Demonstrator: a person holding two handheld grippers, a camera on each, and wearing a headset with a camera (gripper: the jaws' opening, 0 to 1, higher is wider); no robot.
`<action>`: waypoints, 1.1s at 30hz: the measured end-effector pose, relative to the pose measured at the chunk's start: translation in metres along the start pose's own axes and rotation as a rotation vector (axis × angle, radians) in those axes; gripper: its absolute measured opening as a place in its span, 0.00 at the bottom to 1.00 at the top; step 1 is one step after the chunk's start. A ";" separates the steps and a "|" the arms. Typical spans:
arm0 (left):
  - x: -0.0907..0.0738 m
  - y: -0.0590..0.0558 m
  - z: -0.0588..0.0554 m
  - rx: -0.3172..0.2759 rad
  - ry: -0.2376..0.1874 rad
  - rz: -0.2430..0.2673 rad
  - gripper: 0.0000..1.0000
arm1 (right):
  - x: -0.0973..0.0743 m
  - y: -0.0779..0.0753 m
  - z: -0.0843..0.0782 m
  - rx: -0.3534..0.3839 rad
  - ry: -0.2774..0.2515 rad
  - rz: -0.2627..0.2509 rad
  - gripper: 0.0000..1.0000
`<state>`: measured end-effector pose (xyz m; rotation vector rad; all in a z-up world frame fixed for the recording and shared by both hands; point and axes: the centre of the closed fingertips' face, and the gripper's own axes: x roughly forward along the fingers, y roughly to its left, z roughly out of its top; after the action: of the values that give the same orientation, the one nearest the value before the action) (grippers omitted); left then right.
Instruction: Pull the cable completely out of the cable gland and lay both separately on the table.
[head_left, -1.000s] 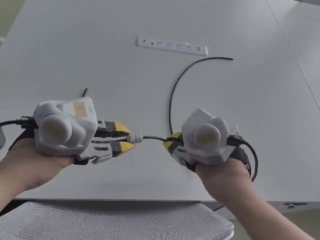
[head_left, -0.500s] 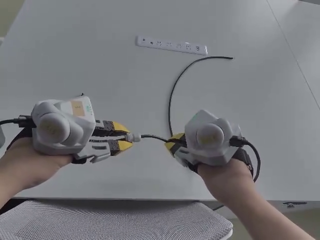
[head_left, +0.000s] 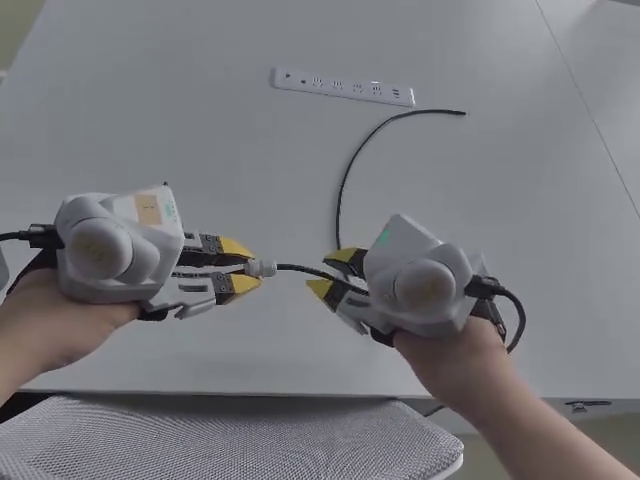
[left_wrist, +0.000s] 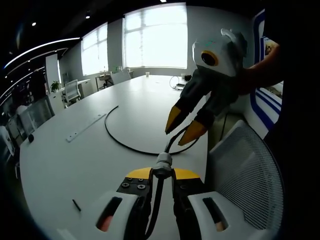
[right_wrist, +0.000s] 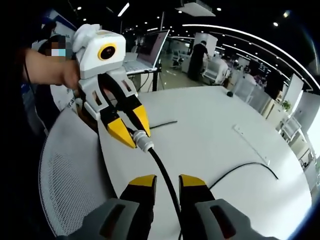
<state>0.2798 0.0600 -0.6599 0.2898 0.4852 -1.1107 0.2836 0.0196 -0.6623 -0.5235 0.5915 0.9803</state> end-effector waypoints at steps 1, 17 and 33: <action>0.000 0.000 0.000 0.000 0.000 -0.001 0.15 | 0.001 0.002 0.003 -0.027 0.005 0.003 0.15; 0.001 -0.003 -0.005 0.014 0.012 -0.013 0.15 | 0.023 0.015 0.012 -0.249 0.107 0.056 0.09; 0.004 0.004 0.000 0.019 0.005 -0.011 0.15 | 0.022 0.003 0.005 -0.144 0.096 0.016 0.00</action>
<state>0.2847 0.0589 -0.6620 0.3069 0.4813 -1.1255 0.2913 0.0376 -0.6733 -0.6978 0.6145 1.0223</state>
